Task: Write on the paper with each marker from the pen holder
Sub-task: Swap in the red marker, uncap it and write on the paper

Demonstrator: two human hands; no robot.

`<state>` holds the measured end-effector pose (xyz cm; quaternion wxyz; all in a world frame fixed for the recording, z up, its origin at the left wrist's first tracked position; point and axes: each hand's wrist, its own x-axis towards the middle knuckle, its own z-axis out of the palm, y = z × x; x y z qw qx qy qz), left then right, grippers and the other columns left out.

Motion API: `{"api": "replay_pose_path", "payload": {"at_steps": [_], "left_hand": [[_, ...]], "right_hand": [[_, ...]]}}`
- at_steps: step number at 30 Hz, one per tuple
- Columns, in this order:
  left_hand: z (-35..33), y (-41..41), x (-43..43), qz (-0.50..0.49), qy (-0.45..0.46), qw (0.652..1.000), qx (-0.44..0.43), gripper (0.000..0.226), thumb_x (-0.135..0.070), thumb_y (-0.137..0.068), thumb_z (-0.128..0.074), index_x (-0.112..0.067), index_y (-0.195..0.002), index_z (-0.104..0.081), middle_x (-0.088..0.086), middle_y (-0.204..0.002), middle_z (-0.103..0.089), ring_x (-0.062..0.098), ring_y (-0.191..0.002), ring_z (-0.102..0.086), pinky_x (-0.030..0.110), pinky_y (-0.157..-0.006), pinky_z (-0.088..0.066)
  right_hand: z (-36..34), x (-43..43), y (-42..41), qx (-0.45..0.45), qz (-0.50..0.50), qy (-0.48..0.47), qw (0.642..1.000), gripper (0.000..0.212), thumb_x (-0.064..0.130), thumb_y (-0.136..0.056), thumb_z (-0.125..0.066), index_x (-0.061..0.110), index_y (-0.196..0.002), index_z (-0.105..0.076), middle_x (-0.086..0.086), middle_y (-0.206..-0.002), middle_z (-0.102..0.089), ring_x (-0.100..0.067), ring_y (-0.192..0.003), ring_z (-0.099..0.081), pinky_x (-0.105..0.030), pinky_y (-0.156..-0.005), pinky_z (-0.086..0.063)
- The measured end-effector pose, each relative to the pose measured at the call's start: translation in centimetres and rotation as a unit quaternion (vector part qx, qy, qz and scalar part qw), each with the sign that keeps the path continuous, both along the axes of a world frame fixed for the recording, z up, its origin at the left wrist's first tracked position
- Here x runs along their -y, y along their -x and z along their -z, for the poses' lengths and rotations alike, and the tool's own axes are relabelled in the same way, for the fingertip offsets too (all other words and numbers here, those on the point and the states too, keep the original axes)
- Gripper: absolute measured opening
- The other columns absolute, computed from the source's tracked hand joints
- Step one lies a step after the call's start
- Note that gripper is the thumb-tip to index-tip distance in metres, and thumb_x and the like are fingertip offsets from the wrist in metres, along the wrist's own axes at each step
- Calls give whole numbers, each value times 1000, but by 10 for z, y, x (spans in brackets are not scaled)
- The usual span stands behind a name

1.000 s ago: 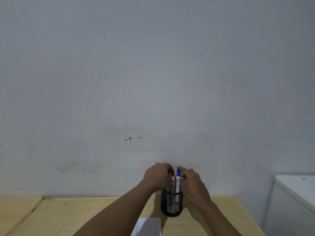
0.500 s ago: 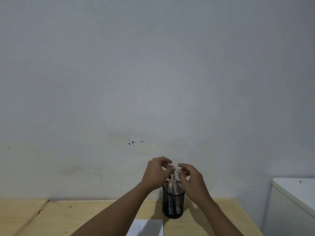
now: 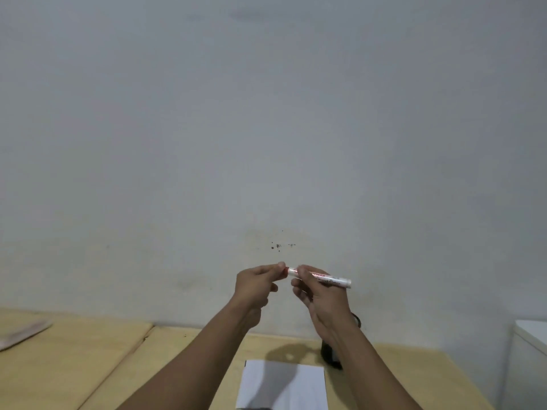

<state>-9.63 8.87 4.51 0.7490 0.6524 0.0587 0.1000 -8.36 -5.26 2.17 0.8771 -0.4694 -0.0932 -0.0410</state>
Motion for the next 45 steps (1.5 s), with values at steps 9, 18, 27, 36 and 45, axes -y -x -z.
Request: {"api": "replay_pose_path", "payload": {"at_steps": [9, 18, 27, 36, 45], "left_hand": [[35, 12, -54, -83, 20, 995, -57, 16, -27, -84, -76, -12, -81, -76, -2, -81, -77, 17, -78, -60, 35, -69, -41], [149, 13, -106, -116, -509, 853, -31, 20, -40, -85, -67, -34, -104, -69, -17, -94, -72, 5, -96, -58, 36, -85, -27], [179, 16, -107, -151, -586, 796, 18, 39, -47, -78, -66, -35, -115, -61, -12, -112, -63, 15, -106, -54, 39, -85, -26], [173, 50, -72, 17, -707, 705, 52, 43, -56, -92, -30, -40, -126, -52, -12, -131, -52, 16, -116, -41, 45, -92, -28], [187, 38, -82, 69, -713, 697, 47, 43, -56, -93, -32, -37, -123, -56, -19, -144, -49, 18, -118, -42, 44, -87, -36]], "right_hand": [[37, -27, 20, 113, 39, 231, 966, 15, 2, -83, -80, 13, -92, -83, 0, -90, -83, -8, -84, -76, -20, -75, -58], [92, -24, 29, 52, 28, 250, 966, 18, -4, -80, -81, 7, -94, -79, -5, -85, -81, -9, -77, -74, -19, -69, -57], [108, -29, 12, 30, 28, 274, 961, 8, 3, -85, -78, -2, -87, -72, -15, -72, -75, -18, -66, -69, -26, -64, -56], [135, -67, -31, -21, -47, 361, 931, 22, 22, -97, -64, 4, -85, -71, -9, -67, -67, -21, -58, -60, -33, -53, -49], [166, -66, -49, 20, 11, 446, 895, 26, 28, -93, -70, 8, -77, -72, -3, -63, -71, -7, -52, -63, -20, -53, -51]]}}
